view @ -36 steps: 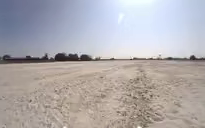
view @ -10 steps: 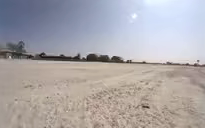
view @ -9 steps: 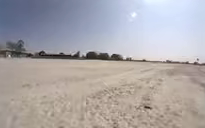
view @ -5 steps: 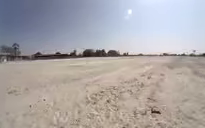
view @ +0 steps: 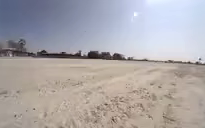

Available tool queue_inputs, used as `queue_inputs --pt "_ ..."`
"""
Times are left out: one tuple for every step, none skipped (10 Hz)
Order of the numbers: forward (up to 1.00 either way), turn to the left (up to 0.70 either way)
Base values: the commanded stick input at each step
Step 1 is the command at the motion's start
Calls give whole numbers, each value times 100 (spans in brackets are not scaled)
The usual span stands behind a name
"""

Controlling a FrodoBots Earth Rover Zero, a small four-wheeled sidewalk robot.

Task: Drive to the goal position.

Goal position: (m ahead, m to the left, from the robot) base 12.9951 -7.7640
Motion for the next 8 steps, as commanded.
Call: queue_inputs --pt "70 0" --pt "70 0" --pt "70 0" --pt "70 0" --pt "70 0" --pt "70 0" --pt "70 0" --pt "70 0"
